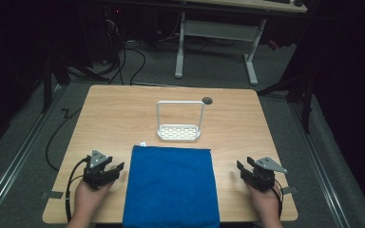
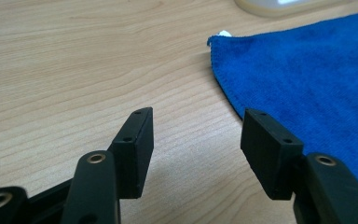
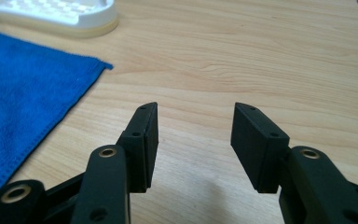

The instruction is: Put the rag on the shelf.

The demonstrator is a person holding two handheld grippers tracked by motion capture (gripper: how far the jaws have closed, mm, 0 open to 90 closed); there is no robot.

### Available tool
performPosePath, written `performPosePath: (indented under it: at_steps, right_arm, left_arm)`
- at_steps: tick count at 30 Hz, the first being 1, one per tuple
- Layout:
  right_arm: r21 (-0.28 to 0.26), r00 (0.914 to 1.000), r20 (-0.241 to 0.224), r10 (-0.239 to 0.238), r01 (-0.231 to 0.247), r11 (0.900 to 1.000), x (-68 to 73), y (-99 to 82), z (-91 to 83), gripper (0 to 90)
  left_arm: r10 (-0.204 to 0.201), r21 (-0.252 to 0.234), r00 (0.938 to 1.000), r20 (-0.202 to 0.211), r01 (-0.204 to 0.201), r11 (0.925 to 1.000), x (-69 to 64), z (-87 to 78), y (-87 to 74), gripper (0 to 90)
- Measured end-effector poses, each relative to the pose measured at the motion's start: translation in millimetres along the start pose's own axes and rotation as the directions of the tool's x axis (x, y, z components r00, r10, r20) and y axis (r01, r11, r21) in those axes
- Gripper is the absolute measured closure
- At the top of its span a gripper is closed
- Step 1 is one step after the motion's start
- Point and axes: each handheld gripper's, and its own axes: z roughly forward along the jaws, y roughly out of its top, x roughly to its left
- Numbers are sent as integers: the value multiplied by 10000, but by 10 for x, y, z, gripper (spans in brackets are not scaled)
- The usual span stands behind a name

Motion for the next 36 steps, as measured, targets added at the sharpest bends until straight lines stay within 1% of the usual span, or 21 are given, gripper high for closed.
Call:
performPosePath:
  at_steps: [1,2,3,4,7,9,14,18,20,25,26,30,31,32,33,34,35,36]
  right_arm:
    - [0,10000,0,0,0,10000,0,0,0,517]
    - [-67,9999,10,164,-164,9998,-22,1,-19,516]
    - [-153,9998,46,171,-170,9997,-35,2,-35,517]
    - [-244,9998,77,197,-195,9995,-45,5,-55,517]
    - [-353,9995,44,312,-310,9989,-52,8,-85,526]
    - [-518,9997,-125,232,-238,9984,-49,9,-82,546]
    - [-476,9990,-247,363,-374,9982,-39,24,-73,542]
    - [-518,9991,-332,246,-263,9983,-27,26,-72,546]
    - [-585,9993,-326,170,-189,9981,-12,33,-80,546]
    - [-665,9993,-361,10,-34,9978,5,49,-87,543]
    - [-692,9992,-395,-79,52,9976,15,54,-87,536]
    - [-732,9991,-425,-81,50,9973,24,67,-94,527]
    - [-734,9990,-425,-167,135,9972,28,73,-94,527]
    - [-734,9990,-425,-167,135,9972,28,73,-94,527]
    - [-713,9989,-421,-217,186,9973,33,78,-95,526]
    - [-719,9986,-445,-299,266,9971,41,87,-96,524]
    - [-710,9986,-442,-307,275,9971,46,91,-97,524]
    - [-710,9986,-442,-307,275,9971,46,91,-97,524]
  left_arm:
    - [0,0,10000,0,0,10000,0,0,0,447]
    - [-61,-96,10000,4,61,9999,4,-9,4,447]
    - [-190,-175,9998,46,191,9997,10,-13,7,447]
    - [-218,-169,9997,66,219,9996,10,-14,8,447]
    - [34,-96,10000,-7,-34,9999,-9,-7,-1,444]
    - [-4,-109,10000,-57,3,9999,-5,-3,-8,438]
    - [-67,-34,9999,-121,67,10000,20,19,-14,439]
    - [-119,-48,9998,-127,119,9999,24,7,-10,441]
    - [-22,-36,9999,-107,22,10000,12,4,-5,441]
    - [24,20,10000,8,-24,10000,-8,24,-1,424]
    - [4,-8,10000,6,-4,10000,-10,23,0,414]
    - [-205,-172,9998,48,205,9996,-8,7,11,413]
    - [-287,-171,9995,123,289,9994,-19,12,14,419]
    - [-287,-171,9995,123,289,9994,-19,12,14,429]
    - [-277,-143,9994,198,280,9995,-36,24,16,429]
    - [-180,-90,9997,192,182,9998,-71,35,27,435]
    - [-180,-90,9997,192,182,9998,-71,35,27,437]
    - [-45,-75,9999,123,46,10000,-110,44,41,437]
